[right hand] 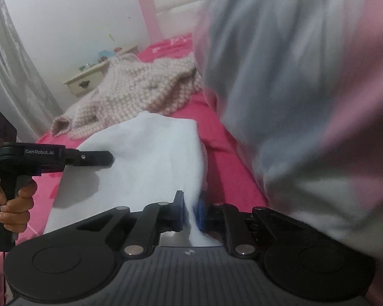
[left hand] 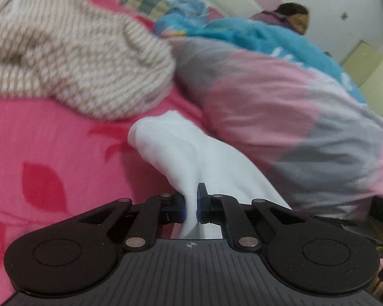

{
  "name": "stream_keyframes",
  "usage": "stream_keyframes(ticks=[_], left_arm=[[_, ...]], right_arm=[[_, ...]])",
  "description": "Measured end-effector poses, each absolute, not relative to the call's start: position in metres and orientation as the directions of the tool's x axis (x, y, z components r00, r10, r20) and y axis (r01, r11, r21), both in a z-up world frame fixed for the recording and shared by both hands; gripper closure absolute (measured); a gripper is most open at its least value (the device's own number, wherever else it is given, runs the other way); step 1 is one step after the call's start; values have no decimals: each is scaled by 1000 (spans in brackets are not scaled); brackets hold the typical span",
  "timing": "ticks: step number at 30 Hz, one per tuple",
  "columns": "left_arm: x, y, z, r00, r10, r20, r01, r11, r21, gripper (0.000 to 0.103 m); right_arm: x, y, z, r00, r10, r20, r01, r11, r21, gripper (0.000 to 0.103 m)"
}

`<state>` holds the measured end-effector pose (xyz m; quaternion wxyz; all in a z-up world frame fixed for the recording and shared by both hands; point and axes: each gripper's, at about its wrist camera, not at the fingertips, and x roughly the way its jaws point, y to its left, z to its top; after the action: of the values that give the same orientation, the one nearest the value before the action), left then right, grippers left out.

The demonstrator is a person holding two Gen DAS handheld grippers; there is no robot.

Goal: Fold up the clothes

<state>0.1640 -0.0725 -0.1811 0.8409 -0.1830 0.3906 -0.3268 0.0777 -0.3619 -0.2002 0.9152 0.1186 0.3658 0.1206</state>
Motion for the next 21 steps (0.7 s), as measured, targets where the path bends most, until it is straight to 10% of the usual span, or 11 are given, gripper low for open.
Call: stream_keyframes(ticks=[21], left_arm=[[-43,-39,-70,371,-839,-399,790,511,-339,100]], right_arm=[[-131,-334,-119,760,367,-537,-262,928,263,93]])
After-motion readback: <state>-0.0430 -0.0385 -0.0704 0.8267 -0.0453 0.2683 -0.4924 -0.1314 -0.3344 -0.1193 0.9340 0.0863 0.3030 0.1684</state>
